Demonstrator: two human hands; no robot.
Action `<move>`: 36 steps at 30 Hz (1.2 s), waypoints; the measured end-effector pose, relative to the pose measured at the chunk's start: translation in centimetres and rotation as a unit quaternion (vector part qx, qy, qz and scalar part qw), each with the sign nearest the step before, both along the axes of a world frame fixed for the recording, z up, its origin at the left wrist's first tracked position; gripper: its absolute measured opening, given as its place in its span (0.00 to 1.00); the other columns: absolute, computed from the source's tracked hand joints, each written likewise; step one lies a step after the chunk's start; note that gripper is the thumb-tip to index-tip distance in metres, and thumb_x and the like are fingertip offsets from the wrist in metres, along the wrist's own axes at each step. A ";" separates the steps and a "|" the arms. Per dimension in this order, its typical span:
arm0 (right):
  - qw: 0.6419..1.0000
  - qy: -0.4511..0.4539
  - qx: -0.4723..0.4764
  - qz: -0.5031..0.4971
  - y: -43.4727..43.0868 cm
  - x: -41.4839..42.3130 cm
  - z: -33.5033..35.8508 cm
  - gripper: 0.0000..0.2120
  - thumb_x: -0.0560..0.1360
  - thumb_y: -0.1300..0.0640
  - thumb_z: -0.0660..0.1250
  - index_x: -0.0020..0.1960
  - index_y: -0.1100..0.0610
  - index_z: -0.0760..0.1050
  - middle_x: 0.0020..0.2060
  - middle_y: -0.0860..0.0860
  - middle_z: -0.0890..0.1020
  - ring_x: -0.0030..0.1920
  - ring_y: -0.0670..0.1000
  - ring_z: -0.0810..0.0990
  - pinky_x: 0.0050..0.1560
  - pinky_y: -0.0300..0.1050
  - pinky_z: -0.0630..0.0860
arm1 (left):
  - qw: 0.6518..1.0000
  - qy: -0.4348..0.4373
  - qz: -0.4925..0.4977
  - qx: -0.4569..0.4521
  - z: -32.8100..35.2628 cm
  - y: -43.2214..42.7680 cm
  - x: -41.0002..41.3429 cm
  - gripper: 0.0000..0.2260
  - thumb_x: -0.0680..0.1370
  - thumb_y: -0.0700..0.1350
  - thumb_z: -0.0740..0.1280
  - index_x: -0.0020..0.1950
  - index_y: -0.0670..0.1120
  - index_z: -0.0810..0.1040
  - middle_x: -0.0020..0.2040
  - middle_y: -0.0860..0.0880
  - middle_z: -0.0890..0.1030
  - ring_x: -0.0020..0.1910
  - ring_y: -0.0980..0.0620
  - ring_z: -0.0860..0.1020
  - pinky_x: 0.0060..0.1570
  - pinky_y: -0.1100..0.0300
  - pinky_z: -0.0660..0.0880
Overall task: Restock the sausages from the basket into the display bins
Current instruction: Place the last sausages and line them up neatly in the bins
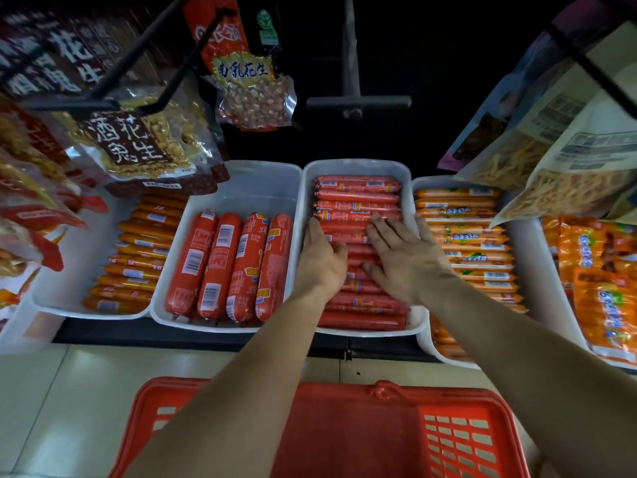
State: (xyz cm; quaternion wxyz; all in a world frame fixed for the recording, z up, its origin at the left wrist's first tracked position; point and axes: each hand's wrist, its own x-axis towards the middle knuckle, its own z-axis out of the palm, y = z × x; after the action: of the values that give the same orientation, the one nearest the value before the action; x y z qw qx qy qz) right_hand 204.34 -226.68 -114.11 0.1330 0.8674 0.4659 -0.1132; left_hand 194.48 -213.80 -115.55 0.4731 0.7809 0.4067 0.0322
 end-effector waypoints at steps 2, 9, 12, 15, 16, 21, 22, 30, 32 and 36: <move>1.000 0.004 0.002 -0.010 0.2 -0.2 -0.3 0.37 0.79 0.34 0.40 0.81 0.53 0.38 0.81 0.50 0.42 0.80 0.52 0.43 0.76 0.63 0.35 | 0.999 0.024 0.010 0.027 -0.4 -0.1 1.2 0.33 0.82 0.54 0.61 0.82 0.51 0.46 0.80 0.50 0.60 0.58 0.51 0.79 0.52 0.59 0.77; 0.998 -0.005 0.056 -0.020 0.4 -0.1 -0.7 0.38 0.77 0.34 0.48 0.81 0.53 0.47 0.80 0.52 0.52 0.79 0.55 0.49 0.77 0.63 0.39 | 0.996 0.003 0.006 0.088 -2.0 1.0 1.9 0.20 0.78 0.48 0.65 0.69 0.52 0.69 0.63 0.50 0.78 0.57 0.46 0.80 0.59 0.47 0.77; 0.996 0.002 0.077 -0.034 0.7 0.5 -0.7 0.41 0.76 0.34 0.52 0.81 0.54 0.46 0.79 0.54 0.51 0.79 0.56 0.47 0.77 0.62 0.39 | 0.992 -0.033 0.041 0.113 -1.1 1.5 3.2 0.20 0.76 0.48 0.66 0.68 0.52 0.68 0.62 0.49 0.77 0.57 0.46 0.80 0.58 0.46 0.78; 0.998 -0.001 0.052 -0.024 1.5 1.4 -0.6 0.41 0.77 0.33 0.48 0.81 0.53 0.36 0.81 0.54 0.42 0.80 0.55 0.42 0.77 0.61 0.36 | 0.992 -0.040 0.021 0.117 -0.6 2.4 5.0 0.30 0.78 0.49 0.65 0.78 0.52 0.57 0.75 0.48 0.68 0.70 0.46 0.72 0.69 0.47 0.70; 0.999 0.000 0.037 -0.021 1.8 1.5 -0.6 0.41 0.78 0.33 0.46 0.81 0.53 0.35 0.81 0.53 0.41 0.80 0.54 0.41 0.77 0.61 0.35 | 0.994 -0.018 0.002 0.108 -0.8 2.8 5.5 0.32 0.80 0.50 0.64 0.81 0.51 0.52 0.79 0.48 0.61 0.74 0.46 0.67 0.73 0.48 0.66; 0.997 -0.021 0.071 -0.023 3.0 2.9 -0.3 0.41 0.77 0.33 0.49 0.81 0.54 0.42 0.81 0.53 0.48 0.80 0.55 0.45 0.77 0.61 0.35 | 0.996 -0.009 -0.016 0.091 -1.0 4.2 6.5 0.21 0.80 0.45 0.64 0.73 0.51 0.68 0.68 0.47 0.75 0.65 0.46 0.76 0.65 0.54 0.72; 0.996 -0.026 0.074 -0.030 3.2 3.5 -0.4 0.42 0.77 0.33 0.49 0.81 0.54 0.40 0.81 0.54 0.46 0.80 0.56 0.44 0.77 0.60 0.36 | 0.996 -0.020 0.001 0.083 -0.8 4.5 6.8 0.19 0.79 0.45 0.65 0.70 0.49 0.70 0.64 0.47 0.78 0.61 0.47 0.78 0.62 0.57 0.72; 0.998 -0.006 0.013 -0.058 4.4 4.9 -0.7 0.41 0.77 0.32 0.46 0.81 0.53 0.39 0.81 0.54 0.43 0.80 0.54 0.42 0.77 0.63 0.38 | 0.992 0.059 -0.043 0.100 -0.9 4.4 8.1 0.35 0.81 0.48 0.62 0.82 0.49 0.45 0.81 0.45 0.56 0.73 0.42 0.68 0.72 0.47 0.66; 0.997 0.002 0.017 -0.069 4.3 4.9 -0.3 0.41 0.77 0.33 0.48 0.81 0.53 0.39 0.81 0.53 0.45 0.80 0.54 0.43 0.77 0.63 0.38 | 0.991 0.043 -0.059 0.112 -0.2 4.3 7.6 0.35 0.81 0.47 0.62 0.82 0.48 0.43 0.82 0.47 0.51 0.75 0.43 0.65 0.73 0.47 0.65; 0.992 0.012 0.098 -0.075 3.0 2.7 0.3 0.37 0.79 0.36 0.46 0.81 0.53 0.42 0.80 0.52 0.53 0.80 0.55 0.46 0.77 0.62 0.40 | 0.973 -0.035 -0.150 0.169 1.6 2.6 3.4 0.30 0.80 0.44 0.62 0.81 0.48 0.56 0.82 0.50 0.54 0.78 0.48 0.60 0.74 0.49 0.63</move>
State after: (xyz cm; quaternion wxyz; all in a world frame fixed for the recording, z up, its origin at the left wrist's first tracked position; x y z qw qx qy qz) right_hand 207.04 -223.71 -113.82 0.0330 0.9074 0.4099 -0.0873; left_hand 197.83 -211.18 -113.96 0.3480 0.9000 0.2564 0.0563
